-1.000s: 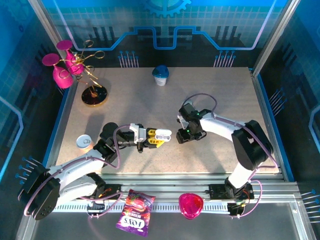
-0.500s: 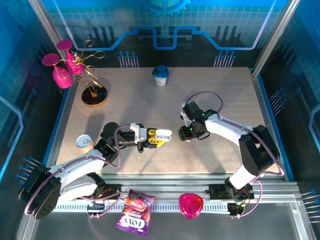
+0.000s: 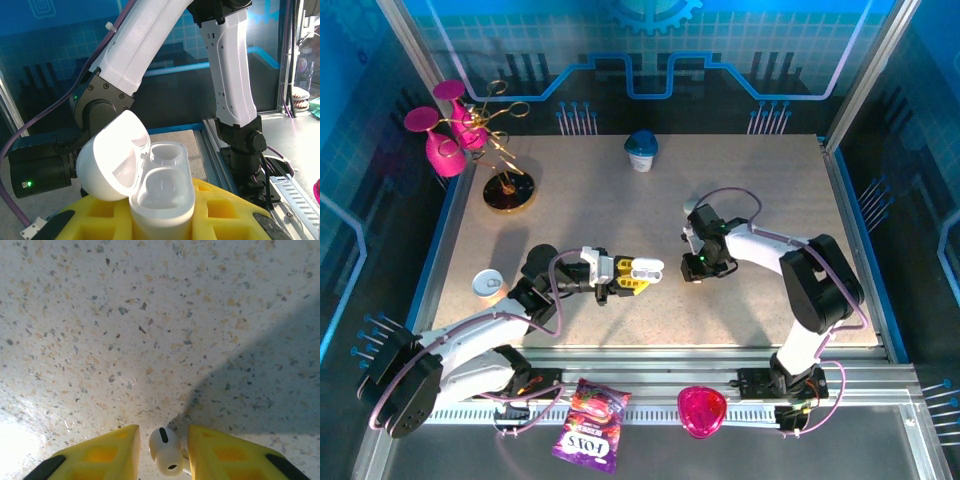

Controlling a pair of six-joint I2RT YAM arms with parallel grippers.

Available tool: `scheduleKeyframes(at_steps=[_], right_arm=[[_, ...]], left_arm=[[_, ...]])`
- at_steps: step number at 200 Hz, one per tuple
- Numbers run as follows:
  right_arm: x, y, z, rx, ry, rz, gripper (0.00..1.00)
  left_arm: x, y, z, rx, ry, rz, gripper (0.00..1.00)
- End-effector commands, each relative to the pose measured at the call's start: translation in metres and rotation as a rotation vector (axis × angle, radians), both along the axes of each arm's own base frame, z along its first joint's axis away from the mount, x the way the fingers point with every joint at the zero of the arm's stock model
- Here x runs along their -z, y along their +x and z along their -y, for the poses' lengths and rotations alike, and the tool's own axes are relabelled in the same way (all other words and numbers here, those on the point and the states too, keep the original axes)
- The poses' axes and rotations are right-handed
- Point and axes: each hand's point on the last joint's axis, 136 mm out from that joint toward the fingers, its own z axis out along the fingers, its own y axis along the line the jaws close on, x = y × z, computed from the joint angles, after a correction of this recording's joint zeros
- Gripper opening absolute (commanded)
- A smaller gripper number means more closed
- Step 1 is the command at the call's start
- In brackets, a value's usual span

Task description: Insert the wireless bluetooth earbuds into the charging case

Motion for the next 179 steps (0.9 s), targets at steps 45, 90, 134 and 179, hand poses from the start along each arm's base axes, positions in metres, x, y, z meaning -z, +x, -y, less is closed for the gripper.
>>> scheduleKeyframes(at_steps=[45, 90, 134, 179], right_arm=[[0.006, -0.006, -0.003, -0.036, -0.076, -0.062, 0.18], [-0.012, -0.002, -0.005, 0.002, -0.031, 0.001, 0.16], [-0.071, 0.003, -0.007, 0.055, 0.103, 0.202, 0.17], [-0.169, -0.008, -0.019, 0.059, 0.420, 0.526, 0.15]], left_arm=[[0.000, -0.004, 0.000, 0.006, -0.001, 0.030, 0.14], [0.004, 0.000, 0.000, -0.021, 0.002, 0.037, 0.14], [0.006, 0.034, -0.005, -0.204, -0.051, 0.014, 0.14], [-0.001, 0.065, -0.003, -0.342, -0.171, -0.027, 0.13]])
